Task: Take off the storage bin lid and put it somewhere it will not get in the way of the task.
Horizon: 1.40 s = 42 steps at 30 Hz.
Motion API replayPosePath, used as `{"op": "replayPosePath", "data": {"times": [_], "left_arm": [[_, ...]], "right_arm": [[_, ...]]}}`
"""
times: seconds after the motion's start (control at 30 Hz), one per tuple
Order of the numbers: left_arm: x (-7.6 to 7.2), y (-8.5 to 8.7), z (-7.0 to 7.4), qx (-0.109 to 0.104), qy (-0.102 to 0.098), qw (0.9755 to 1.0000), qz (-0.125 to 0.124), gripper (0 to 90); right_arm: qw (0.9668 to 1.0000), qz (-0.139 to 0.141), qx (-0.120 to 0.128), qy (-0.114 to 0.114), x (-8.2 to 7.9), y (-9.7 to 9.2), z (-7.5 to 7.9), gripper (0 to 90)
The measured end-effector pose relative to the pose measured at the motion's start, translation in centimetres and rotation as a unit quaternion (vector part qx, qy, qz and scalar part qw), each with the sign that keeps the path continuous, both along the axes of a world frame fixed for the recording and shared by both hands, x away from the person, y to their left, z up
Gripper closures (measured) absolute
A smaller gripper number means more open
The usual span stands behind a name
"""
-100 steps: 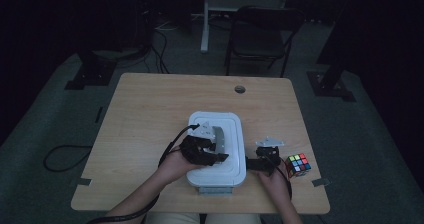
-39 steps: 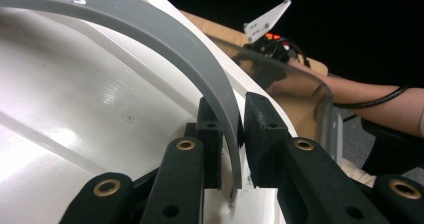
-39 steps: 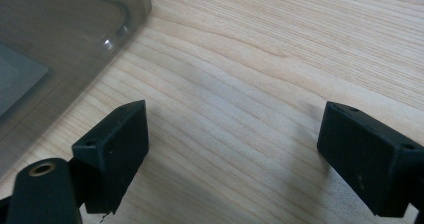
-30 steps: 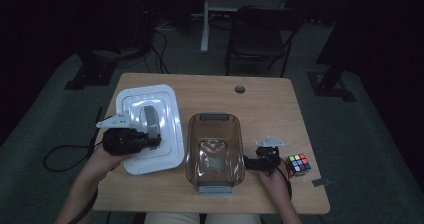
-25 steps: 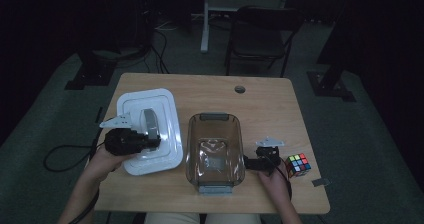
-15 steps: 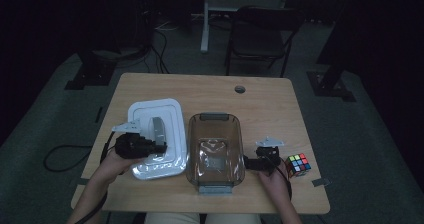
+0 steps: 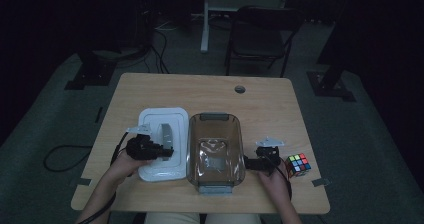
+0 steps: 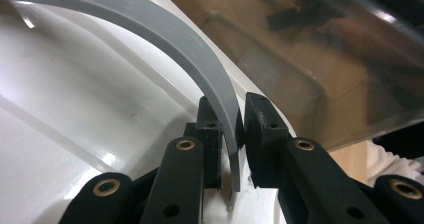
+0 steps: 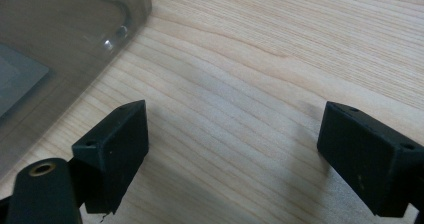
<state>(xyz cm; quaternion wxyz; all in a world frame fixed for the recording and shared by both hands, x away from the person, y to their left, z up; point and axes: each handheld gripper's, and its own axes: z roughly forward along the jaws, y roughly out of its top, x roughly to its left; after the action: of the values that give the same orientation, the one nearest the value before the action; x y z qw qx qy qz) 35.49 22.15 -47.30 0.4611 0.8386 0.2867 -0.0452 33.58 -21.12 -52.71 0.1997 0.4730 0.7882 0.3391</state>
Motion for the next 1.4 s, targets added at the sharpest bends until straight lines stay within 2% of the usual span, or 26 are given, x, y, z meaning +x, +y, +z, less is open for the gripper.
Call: {"op": "replayPosePath", "data": {"times": [0.27,0.5,0.53,0.7,0.73,1.0,1.03,1.2,1.37,1.4], "left_arm": [[1.2,-0.1,-1.8,-0.002,0.027,0.9996,-0.011,78.8],[1.9,-0.1,-3.0,-0.01,0.043,0.999,-0.002,76.9],[2.1,0.0,-3.4,-0.014,0.05,0.9986,-0.001,76.4],[2.5,-0.2,-4.6,-0.007,0.06,0.9981,0.004,71.1],[2.6,-0.1,-4.8,-0.015,0.062,0.998,0.003,71.1],[2.7,-0.1,-4.6,-0.01,0.043,0.9988,0.019,61.5],[2.7,-0.1,-4.5,-0.01,0.042,0.9988,0.022,57.3],[2.4,-0.1,-4.0,0.018,0.02,0.9988,0.041,50.5],[2.1,-0.1,-3.6,0.036,0.01,0.9981,0.049,49.3],[2.1,-0.1,-3.6,0.042,0.01,0.9975,0.055,45.1]], "right_arm": [[1.0,0.0,0.0,0.0,0.0,0.0,0.0,12.8],[1.0,0.0,0.0,0.0,0.0,0.0,0.0,12.8],[1.0,0.0,0.0,0.0,0.0,0.0,0.0,12.8],[1.0,0.0,0.0,0.0,0.0,0.0,0.0,12.8],[1.0,0.0,0.0,0.0,0.0,0.0,0.0,12.8],[1.0,0.0,0.0,0.0,0.0,0.0,0.0,12.8],[1.0,0.0,0.0,0.0,0.0,0.0,0.0,12.8],[1.0,0.0,0.0,0.0,0.0,0.0,0.0,12.8],[1.0,0.0,0.0,0.0,0.0,0.0,0.0,12.8],[1.0,0.0,0.0,0.0,0.0,0.0,0.0,12.8]]}}
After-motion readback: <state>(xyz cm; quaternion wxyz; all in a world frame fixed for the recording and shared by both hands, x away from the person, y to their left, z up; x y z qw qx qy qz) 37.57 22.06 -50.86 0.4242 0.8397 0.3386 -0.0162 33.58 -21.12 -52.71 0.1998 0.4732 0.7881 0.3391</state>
